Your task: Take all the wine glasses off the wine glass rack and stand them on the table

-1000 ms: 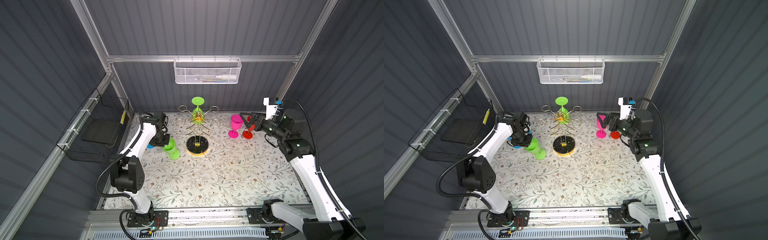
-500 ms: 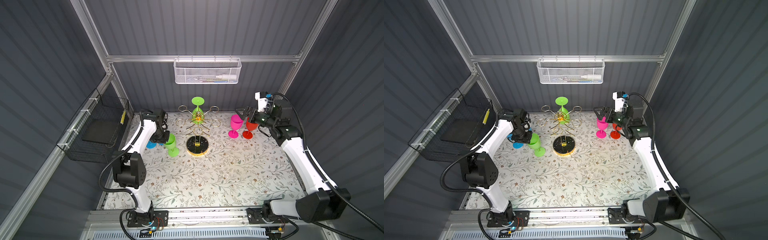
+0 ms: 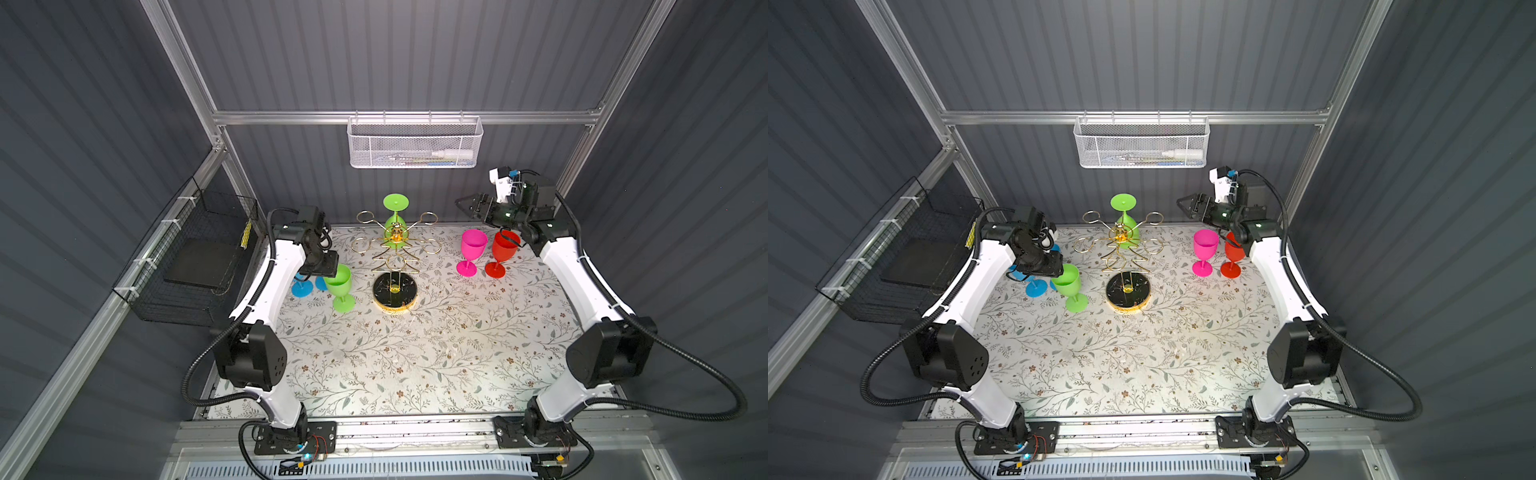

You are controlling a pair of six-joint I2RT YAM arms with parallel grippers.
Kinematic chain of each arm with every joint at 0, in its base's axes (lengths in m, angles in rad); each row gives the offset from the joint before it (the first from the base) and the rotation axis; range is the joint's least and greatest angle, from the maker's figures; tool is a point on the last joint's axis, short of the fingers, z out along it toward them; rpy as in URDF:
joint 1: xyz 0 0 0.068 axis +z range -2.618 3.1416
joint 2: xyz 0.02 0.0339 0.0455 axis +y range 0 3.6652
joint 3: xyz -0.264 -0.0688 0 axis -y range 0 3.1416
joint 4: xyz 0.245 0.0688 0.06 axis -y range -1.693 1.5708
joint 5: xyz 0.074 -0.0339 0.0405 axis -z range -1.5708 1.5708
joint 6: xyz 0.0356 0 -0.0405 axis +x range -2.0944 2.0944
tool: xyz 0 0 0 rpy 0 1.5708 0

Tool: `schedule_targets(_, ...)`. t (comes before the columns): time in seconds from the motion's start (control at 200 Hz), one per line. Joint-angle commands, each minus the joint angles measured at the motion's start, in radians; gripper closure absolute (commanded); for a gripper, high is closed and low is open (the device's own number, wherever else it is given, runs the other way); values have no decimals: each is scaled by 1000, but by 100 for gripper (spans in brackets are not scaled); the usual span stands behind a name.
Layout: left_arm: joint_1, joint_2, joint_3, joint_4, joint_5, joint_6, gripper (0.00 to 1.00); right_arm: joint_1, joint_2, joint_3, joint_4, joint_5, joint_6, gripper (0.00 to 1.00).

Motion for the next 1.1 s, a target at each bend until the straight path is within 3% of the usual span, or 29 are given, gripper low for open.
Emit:
schedule_targets(0.0, 7, -53, 23, 27, 15, 12, 38, 14, 56, 84, -43, -38, 7, 22)
schedule_targets(0.215, 7, -161, -7, 95, 8, 13, 32, 51, 188, 259, -109, -58, -8, 24)
schedule_targets(0.465, 7, -371, -105, 302, -41, 25, 23, 91, 383, 528, -261, -82, -47, 24)
schedule_targets(0.7, 7, -558, -226, 494, -79, 21, 18, 112, 560, 764, -258, -127, -2, 26)
schedule_targets(1.096, 7, -594, -221, 569, -25, 3, 16, 160, 642, 795, -146, -177, 69, 31)
